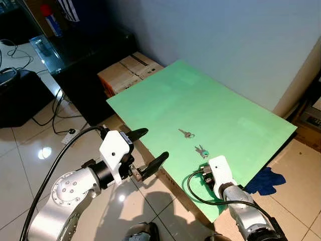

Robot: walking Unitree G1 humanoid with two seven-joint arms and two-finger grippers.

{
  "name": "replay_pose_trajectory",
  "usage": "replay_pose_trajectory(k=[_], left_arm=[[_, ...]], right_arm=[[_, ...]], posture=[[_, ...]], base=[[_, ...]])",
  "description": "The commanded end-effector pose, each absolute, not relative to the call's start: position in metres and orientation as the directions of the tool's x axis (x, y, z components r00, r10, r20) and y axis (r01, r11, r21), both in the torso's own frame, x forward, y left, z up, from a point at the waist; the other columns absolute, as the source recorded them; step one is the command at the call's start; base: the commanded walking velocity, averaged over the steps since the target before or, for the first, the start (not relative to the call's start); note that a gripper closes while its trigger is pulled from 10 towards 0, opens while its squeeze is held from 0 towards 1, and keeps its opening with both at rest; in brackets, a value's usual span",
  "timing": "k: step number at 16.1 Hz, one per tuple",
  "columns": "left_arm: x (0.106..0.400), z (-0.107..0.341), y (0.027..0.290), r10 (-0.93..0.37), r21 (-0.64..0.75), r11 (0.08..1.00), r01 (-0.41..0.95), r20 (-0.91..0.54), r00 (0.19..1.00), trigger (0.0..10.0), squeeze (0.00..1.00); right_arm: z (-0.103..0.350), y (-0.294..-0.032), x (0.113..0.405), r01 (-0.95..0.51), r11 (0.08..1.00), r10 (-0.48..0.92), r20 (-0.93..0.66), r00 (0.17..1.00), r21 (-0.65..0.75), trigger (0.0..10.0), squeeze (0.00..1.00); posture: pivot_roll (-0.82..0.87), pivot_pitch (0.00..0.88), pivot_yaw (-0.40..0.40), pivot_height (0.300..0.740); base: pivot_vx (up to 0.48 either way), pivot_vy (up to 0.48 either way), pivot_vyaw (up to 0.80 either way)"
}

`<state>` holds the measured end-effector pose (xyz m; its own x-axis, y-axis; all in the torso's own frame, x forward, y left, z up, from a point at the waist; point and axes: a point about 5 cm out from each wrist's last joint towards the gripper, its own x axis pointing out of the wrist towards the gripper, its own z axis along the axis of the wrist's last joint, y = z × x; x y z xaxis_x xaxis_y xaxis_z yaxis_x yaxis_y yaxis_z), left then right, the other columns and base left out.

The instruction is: Hang keys on a hook

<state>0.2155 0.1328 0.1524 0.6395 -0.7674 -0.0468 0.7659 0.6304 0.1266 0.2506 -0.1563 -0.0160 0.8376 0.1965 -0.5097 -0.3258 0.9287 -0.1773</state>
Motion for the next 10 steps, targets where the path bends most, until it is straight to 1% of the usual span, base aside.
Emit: replay_pose_trajectory(k=[1, 2, 5, 6, 10], left_arm=[[0.2131, 0.1555, 0.1356, -0.765, 0.141, 0.631, 0.763, -0.050, 0.642, 10.0, 0.00], [0.2130, 0.1555, 0.1356, -0.766, 0.141, 0.629, 0.764, -0.051, 0.640, 10.0, 0.00], [0.2130, 0.1555, 0.1355, -0.768, 0.143, 0.627, 0.766, -0.053, 0.638, 10.0, 0.00], [0.2131, 0.1555, 0.1355, -0.768, 0.143, 0.627, 0.766, -0.053, 0.638, 10.0, 0.00], [0.2139, 0.1557, 0.1346, -0.769, 0.143, 0.626, 0.767, -0.052, 0.637, 10.0, 0.00]], right_arm=[[-0.0218, -0.1518, 0.2446, -0.345, 0.923, 0.209, -0.529, 0.823, -0.171, 6.5, 0.00], [-0.0235, -0.1520, 0.2435, -0.345, 0.924, 0.208, -0.541, 0.815, -0.164, 2.7, 0.00], [-0.0273, -0.1532, 0.2414, -0.330, 0.936, 0.205, -0.575, 0.792, -0.121, 0.5, 0.00], [-0.0274, -0.1534, 0.2414, -0.325, 0.939, 0.206, -0.578, 0.790, -0.109, 0.0, 0.00], [-0.0302, -0.1551, 0.2391, -0.329, 0.939, 0.206, -0.605, 0.769, -0.099, 0.0, 0.00]], posture=[[0.13, 0.117, 0.149, 0.740], [0.13, 0.117, 0.151, 0.740], [0.13, 0.115, 0.152, 0.740], [0.13, 0.115, 0.152, 0.740], [0.13, 0.119, 0.151, 0.740]], base=[[0.000, 0.000, 0.00], [0.000, 0.000, 0.00], [0.000, 0.000, 0.00], [0.000, 0.000, 0.00], [0.000, 0.000, 0.00]])
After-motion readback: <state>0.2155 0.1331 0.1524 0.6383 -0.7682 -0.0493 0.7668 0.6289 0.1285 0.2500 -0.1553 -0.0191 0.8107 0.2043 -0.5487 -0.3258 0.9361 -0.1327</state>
